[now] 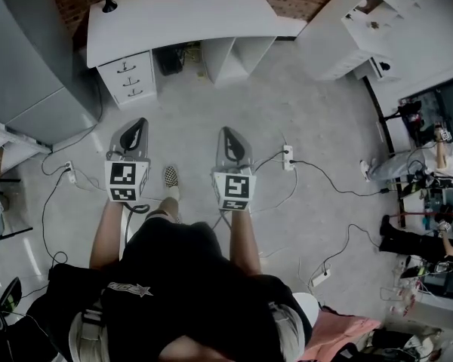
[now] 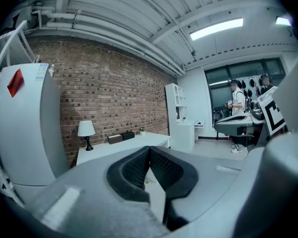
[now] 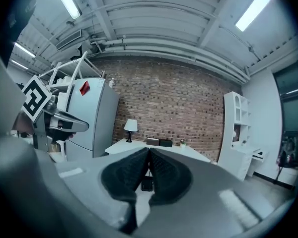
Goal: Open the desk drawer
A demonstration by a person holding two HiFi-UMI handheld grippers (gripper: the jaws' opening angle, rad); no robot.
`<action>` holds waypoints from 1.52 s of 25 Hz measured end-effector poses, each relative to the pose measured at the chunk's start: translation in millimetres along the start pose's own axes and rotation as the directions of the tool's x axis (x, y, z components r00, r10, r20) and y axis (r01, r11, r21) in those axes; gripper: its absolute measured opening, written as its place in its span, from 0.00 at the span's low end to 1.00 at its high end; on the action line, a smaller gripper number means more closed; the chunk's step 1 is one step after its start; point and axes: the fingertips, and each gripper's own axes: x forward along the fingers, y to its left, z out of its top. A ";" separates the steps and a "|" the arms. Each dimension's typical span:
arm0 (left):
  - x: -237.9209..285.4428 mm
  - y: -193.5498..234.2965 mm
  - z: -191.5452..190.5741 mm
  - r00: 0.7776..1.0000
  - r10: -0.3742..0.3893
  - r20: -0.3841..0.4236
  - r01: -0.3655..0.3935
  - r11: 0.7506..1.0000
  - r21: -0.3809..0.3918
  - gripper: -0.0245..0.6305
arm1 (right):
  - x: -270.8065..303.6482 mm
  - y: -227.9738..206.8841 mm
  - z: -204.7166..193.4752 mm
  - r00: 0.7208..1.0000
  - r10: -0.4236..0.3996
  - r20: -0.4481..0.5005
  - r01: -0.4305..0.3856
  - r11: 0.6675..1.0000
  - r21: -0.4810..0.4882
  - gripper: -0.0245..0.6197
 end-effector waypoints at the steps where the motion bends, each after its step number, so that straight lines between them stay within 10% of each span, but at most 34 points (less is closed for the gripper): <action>1: 14.3 5.3 -1.5 1.000 0.000 -0.007 0.000 1.000 -0.004 0.05 | 13.9 -3.6 -2.4 1.000 0.003 -0.008 -0.003 1.000 0.001 0.05; 14: 167.1 75.7 -3.9 0.997 0.003 -0.073 -0.005 0.999 -0.033 0.05 | 191.6 -38.0 7.3 0.998 0.048 -0.044 -0.049 0.999 -0.018 0.05; 22: 189.4 146.4 -19.5 0.987 0.125 -0.098 -0.132 0.989 -0.065 0.05 | 274.9 -4.3 10.3 0.983 0.170 -0.064 -0.174 0.984 -0.048 0.05; 38: 156.9 283.3 -108.6 0.869 0.443 -0.219 -0.479 0.865 -0.148 0.05 | 419.0 161.3 -30.7 0.832 0.541 -0.124 -0.553 0.826 -0.107 0.05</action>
